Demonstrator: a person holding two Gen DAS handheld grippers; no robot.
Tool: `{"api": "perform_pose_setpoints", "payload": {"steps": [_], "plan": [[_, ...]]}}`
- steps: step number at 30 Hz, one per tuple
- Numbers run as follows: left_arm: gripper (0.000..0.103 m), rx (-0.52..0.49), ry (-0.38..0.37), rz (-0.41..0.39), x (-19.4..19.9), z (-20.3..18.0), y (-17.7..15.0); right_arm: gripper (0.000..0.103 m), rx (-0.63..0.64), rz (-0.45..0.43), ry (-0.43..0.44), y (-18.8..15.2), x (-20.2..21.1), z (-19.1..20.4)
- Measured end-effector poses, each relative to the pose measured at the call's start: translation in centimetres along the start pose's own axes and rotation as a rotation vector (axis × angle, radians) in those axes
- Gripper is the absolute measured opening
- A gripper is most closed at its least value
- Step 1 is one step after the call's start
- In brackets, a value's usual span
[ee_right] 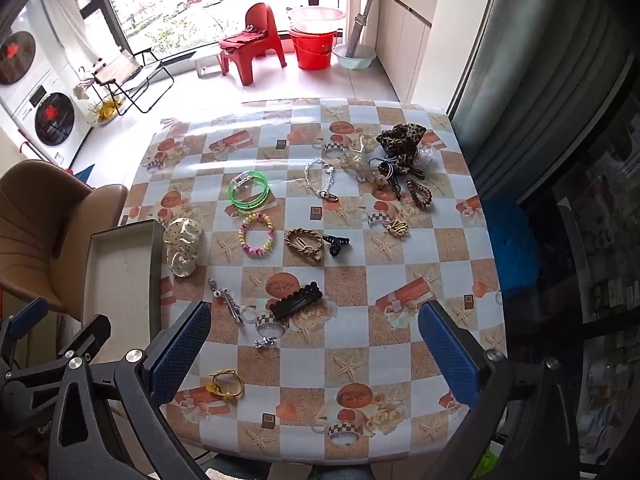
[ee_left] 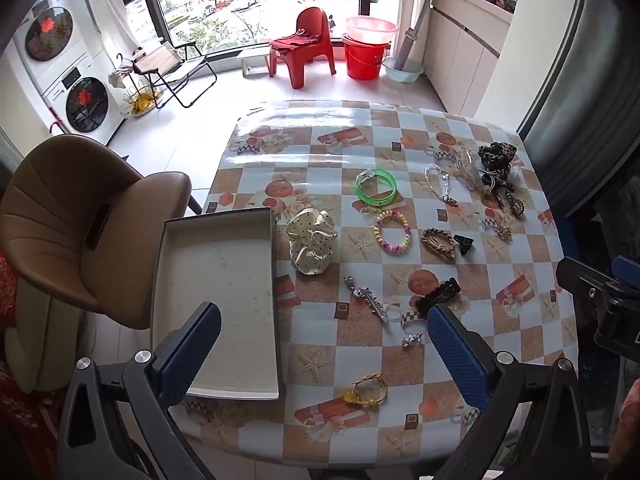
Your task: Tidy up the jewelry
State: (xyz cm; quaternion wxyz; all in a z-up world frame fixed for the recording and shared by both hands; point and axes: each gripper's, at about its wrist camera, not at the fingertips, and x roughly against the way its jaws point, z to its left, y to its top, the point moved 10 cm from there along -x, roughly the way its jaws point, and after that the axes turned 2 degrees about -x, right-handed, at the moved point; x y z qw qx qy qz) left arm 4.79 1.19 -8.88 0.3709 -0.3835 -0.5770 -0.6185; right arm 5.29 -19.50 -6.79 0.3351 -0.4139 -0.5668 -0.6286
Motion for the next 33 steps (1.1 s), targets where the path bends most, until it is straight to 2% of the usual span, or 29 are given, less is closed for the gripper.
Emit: {"api": "perform_pose_setpoints", "payload": {"steps": [33], "plan": [[0.103, 0.009, 0.009, 0.0, 0.0, 1.3, 0.3, 0.103, -0.002, 0.0, -0.003, 0.3, -0.2, 0.7]]}}
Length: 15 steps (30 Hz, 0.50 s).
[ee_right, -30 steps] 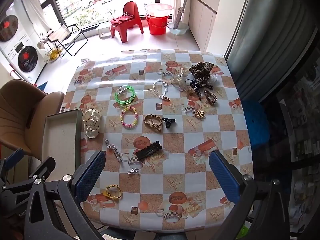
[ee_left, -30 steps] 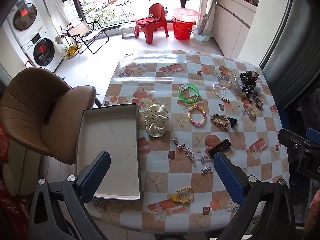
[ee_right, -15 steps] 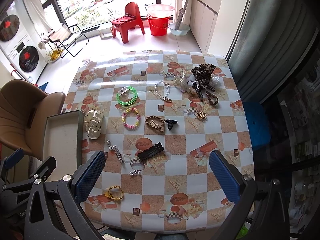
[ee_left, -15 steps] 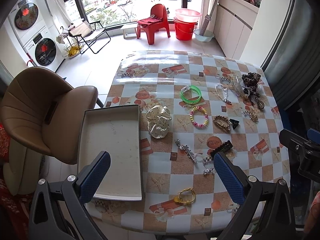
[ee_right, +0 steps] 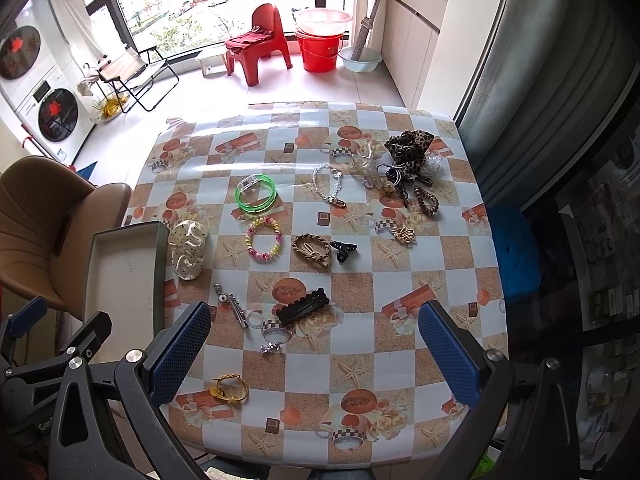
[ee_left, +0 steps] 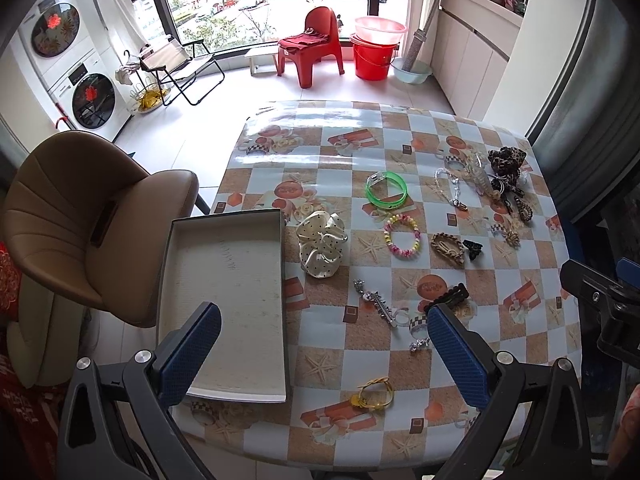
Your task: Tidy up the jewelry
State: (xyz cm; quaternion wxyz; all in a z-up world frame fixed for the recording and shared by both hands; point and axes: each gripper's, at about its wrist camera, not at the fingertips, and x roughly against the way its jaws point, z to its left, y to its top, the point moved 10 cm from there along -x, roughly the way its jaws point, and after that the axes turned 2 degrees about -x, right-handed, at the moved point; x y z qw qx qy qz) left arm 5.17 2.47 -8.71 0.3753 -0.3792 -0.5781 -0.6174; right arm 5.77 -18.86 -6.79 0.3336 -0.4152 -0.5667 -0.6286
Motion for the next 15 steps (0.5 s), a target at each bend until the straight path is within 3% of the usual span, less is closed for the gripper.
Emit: {"api": "perform_pose_setpoints", "payload": {"steps": [15], "plan": [[0.103, 0.0, 0.0, 0.001, -0.02, 0.0, -0.03, 0.103, 0.002, 0.001, 0.0, 0.01, -0.17, -0.02]]}}
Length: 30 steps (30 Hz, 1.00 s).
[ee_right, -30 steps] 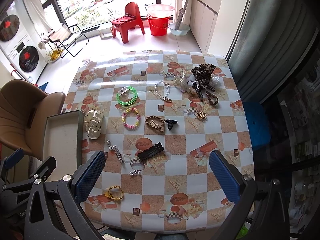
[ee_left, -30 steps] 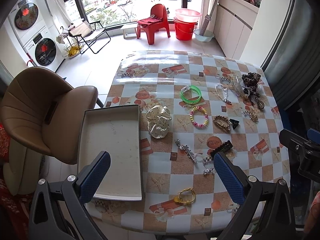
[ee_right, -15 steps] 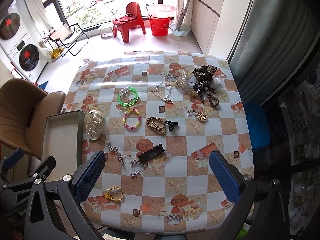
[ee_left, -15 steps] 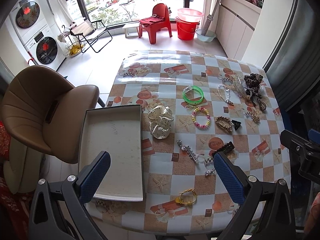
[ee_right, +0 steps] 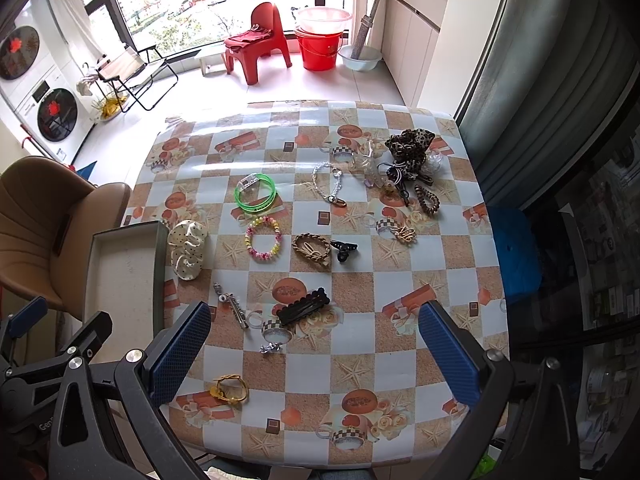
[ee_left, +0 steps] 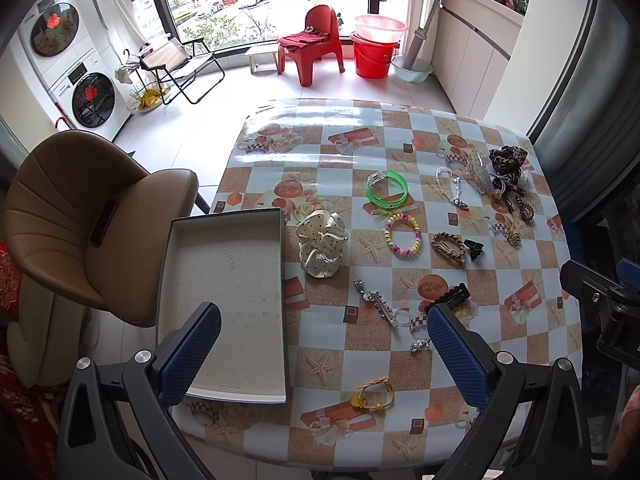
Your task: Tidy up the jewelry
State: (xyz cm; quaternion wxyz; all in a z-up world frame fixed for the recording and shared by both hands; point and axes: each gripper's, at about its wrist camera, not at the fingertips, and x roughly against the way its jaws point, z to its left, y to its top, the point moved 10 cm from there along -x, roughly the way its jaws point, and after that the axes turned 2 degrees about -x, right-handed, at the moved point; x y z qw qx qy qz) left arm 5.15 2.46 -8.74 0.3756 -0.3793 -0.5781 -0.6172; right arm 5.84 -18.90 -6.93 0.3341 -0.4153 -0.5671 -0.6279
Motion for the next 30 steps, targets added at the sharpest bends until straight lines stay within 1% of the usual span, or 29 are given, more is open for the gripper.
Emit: {"api": "perform_pose_setpoints", "payload": {"steps": [30], "plan": [[0.103, -0.001, -0.002, 0.004, -0.05, -0.08, 0.09, 0.103, 0.0, 0.003, -0.001, 0.01, -0.11, 0.14]]}}
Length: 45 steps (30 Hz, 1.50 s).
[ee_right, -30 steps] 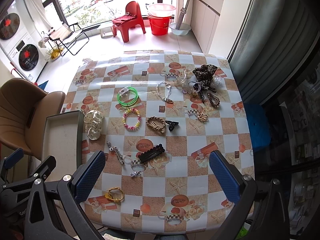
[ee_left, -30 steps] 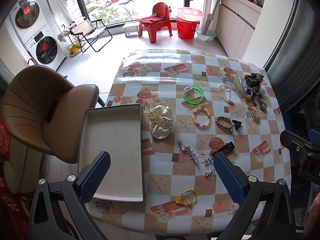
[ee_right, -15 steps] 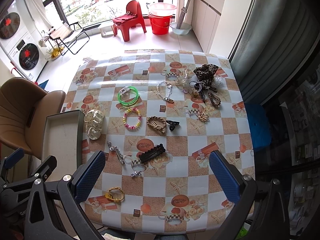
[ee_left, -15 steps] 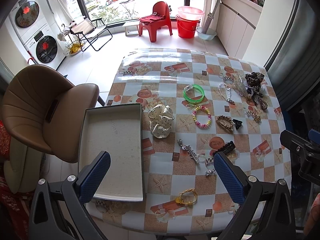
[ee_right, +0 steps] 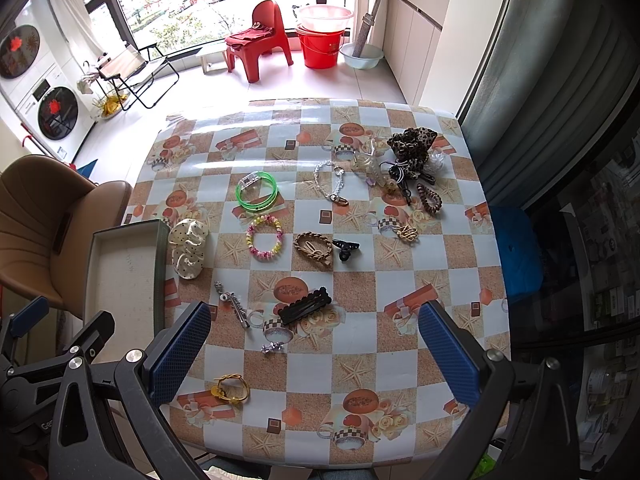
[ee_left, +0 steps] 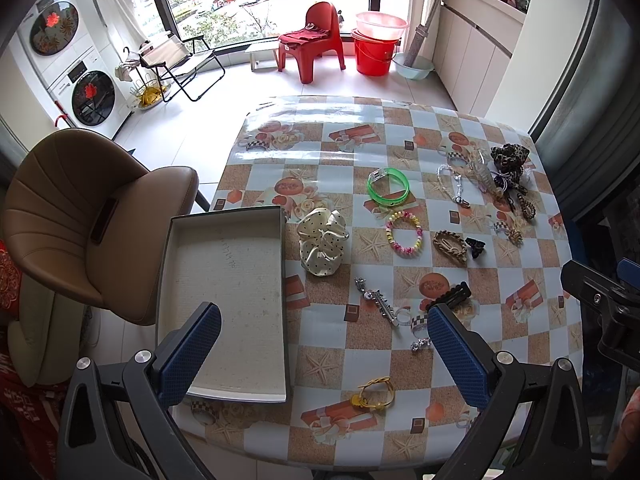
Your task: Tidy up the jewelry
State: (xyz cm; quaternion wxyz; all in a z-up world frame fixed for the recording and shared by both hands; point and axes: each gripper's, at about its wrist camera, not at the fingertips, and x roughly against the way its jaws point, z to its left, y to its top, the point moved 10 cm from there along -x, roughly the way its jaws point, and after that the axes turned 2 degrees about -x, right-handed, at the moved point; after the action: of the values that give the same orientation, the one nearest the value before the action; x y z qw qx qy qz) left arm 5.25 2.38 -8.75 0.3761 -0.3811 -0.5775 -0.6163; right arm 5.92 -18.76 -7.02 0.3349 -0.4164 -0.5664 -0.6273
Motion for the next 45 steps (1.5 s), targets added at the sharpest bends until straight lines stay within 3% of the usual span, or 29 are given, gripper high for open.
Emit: {"api": "perform_pose_setpoints", "payload": {"steps": [35, 45], "plan": [[0.103, 0.0, -0.003, 0.006, 0.0, -0.1, 0.1, 0.103, -0.001, 0.006, 0.002, -0.1, -0.3, -0.2], [0.103, 0.015, -0.03, 0.061, -2.2, 0.8, -1.2, 0.103, -0.034, 0.052, 0.009, -0.9, -1.1, 0.2]]}}
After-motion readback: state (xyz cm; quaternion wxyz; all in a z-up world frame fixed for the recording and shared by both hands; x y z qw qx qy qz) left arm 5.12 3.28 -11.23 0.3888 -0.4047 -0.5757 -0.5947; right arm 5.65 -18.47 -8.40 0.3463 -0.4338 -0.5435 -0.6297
